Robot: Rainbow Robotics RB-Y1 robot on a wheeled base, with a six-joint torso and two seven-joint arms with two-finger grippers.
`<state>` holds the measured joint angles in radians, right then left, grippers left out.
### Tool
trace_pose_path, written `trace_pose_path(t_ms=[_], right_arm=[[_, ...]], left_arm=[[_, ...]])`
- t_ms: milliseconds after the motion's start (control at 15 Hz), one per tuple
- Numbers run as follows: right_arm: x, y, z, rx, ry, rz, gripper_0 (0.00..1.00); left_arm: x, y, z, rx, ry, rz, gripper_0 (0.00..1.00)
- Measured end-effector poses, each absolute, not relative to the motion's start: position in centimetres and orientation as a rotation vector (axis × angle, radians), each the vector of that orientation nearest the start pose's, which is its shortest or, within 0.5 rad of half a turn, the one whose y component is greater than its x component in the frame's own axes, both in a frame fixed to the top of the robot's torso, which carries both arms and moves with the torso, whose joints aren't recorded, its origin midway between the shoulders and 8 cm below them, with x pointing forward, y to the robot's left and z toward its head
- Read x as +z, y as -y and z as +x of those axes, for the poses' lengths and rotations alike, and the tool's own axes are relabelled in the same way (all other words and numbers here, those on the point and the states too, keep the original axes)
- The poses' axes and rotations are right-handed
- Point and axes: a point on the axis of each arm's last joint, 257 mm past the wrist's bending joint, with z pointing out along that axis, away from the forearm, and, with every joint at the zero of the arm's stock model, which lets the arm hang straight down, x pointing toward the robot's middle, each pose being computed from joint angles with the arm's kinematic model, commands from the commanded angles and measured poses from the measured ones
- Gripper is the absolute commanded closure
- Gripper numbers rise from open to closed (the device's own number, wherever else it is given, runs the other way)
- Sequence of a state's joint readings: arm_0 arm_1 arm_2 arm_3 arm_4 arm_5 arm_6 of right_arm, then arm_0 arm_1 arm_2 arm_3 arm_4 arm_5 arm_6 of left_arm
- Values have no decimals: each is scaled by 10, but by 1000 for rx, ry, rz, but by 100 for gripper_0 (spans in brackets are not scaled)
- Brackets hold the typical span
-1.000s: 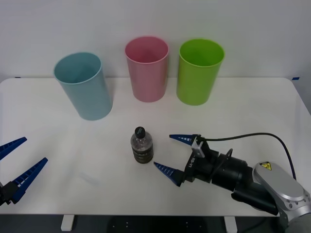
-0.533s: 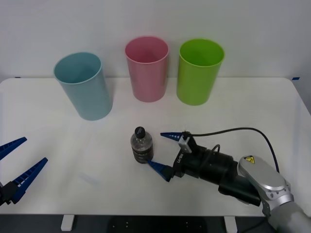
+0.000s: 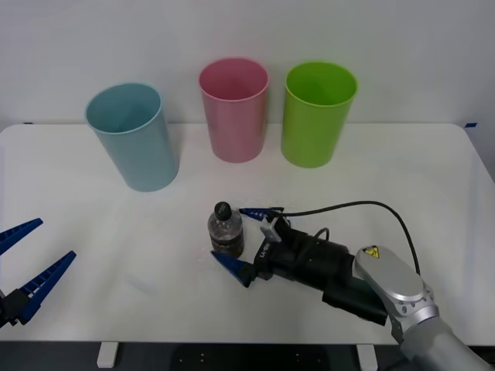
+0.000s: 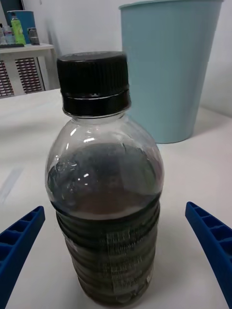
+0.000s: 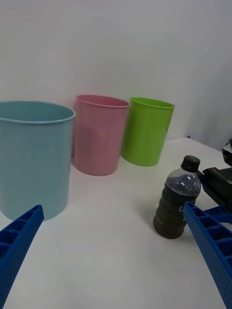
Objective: Grasp the object on the table and drop it into the matching bin: aluminum can to the light blue bin, PET bottle to the pink bin.
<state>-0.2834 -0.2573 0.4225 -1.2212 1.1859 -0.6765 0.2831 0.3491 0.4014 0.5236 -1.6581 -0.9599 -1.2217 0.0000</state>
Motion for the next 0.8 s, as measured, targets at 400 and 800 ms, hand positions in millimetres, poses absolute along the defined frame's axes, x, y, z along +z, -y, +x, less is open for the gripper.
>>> trace_pose_path(t_ms=[400, 800], right_arm=[[-289, -62, 467, 695, -1453, -1003, 0], [-291, -63, 468, 677, -1457, -1004, 100]], left_arm=[[-169, -330, 342, -567, -1441, 465, 0], [-169, -330, 342, -567, -1441, 465, 0]])
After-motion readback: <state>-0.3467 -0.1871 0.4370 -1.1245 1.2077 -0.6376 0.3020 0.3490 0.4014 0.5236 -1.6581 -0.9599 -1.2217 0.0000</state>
